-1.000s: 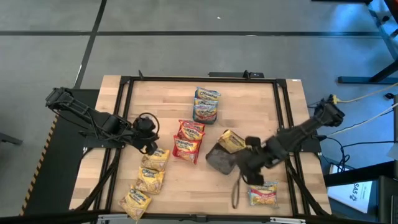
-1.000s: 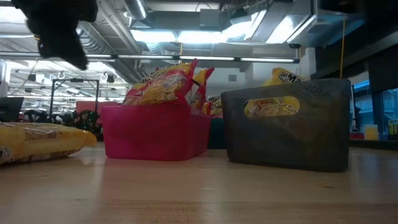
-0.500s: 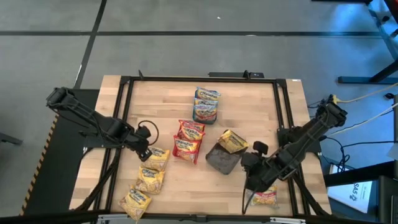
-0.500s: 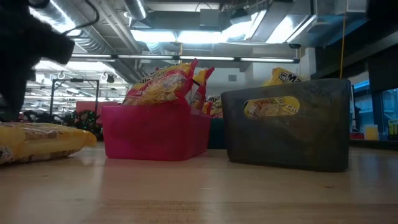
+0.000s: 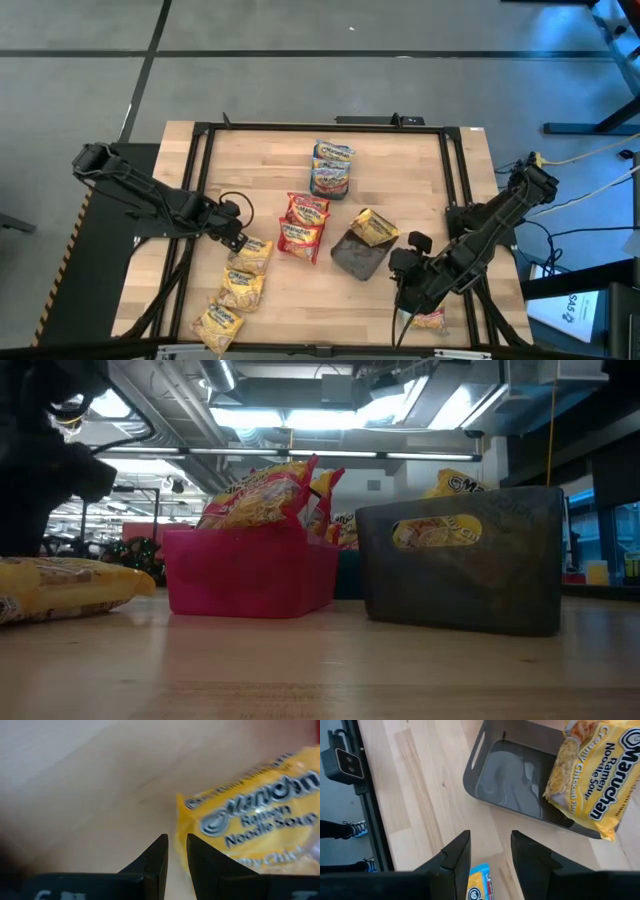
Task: Sort Maruchan noodles
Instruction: Put the yellow bag into the black bin
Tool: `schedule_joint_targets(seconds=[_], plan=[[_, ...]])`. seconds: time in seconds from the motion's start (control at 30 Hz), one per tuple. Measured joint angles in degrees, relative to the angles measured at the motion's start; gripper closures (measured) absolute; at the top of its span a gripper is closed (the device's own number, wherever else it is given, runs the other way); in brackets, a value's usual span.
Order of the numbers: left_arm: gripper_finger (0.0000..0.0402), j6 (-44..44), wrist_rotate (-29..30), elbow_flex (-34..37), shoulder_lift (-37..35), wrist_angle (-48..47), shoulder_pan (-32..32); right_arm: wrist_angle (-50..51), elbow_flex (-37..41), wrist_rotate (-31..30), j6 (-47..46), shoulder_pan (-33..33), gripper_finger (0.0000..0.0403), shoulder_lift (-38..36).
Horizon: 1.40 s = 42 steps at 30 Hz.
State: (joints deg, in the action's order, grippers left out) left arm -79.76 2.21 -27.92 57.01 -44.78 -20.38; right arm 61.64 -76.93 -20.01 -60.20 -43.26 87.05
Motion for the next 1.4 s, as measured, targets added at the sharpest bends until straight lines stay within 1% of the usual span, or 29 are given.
schedule_joint_targets(seconds=[0.13,0.33,0.47,0.53,0.6,0.63,0.73,0.83,0.97,1.07,1.13,1.27,1.4], plan=[[0.0337,-1.10,-0.23,1.59,0.00,1.05,0.96,-0.34,0.00,0.33,0.00,-0.21,0.0265,0.00],[0.0337,-0.61,-0.44,3.20,0.00,9.56,1.37,-0.24,0.00,0.81,0.01,-0.37,0.0265,0.00],[0.0340,0.65,-1.32,3.21,0.00,11.97,1.37,-0.16,0.00,0.81,0.02,-0.35,0.0265,0.00],[0.0356,0.74,-1.76,3.23,0.00,11.98,1.35,-0.10,0.00,0.69,0.02,-0.35,0.0265,0.00],[0.0385,0.89,-1.58,3.23,0.00,11.96,1.35,0.01,0.00,0.29,0.02,-0.35,0.0265,0.00],[0.0393,1.37,-1.04,3.22,0.00,11.92,1.35,0.01,0.00,0.25,0.02,-0.35,0.0265,0.00],[0.0400,3.70,0.31,1.74,0.00,11.38,1.35,0.01,0.00,0.17,0.02,-0.35,0.0265,0.00],[0.0401,6.88,0.06,-2.31,0.00,9.06,1.35,0.55,0.00,0.15,0.03,-0.35,0.0265,0.00],[0.0401,11.14,0.58,-11.35,0.00,-0.02,1.28,2.52,0.00,0.10,0.02,-0.35,0.0265,0.00],[0.0401,14.37,4.68,-19.68,-0.01,-7.86,1.07,3.47,0.00,-0.07,0.02,-0.35,0.0265,0.02],[0.0401,16.50,8.28,-24.66,-0.02,-11.25,0.96,4.22,0.00,-0.38,0.02,-0.35,0.0265,0.02],[0.0401,20.23,15.53,-33.02,-0.04,-13.29,0.98,7.02,0.00,-0.55,-0.33,-0.35,0.0265,0.02],[0.0401,24.61,19.97,-38.84,0.25,-12.97,0.98,12.34,0.00,-1.40,-4.76,-0.24,0.0265,0.02]])
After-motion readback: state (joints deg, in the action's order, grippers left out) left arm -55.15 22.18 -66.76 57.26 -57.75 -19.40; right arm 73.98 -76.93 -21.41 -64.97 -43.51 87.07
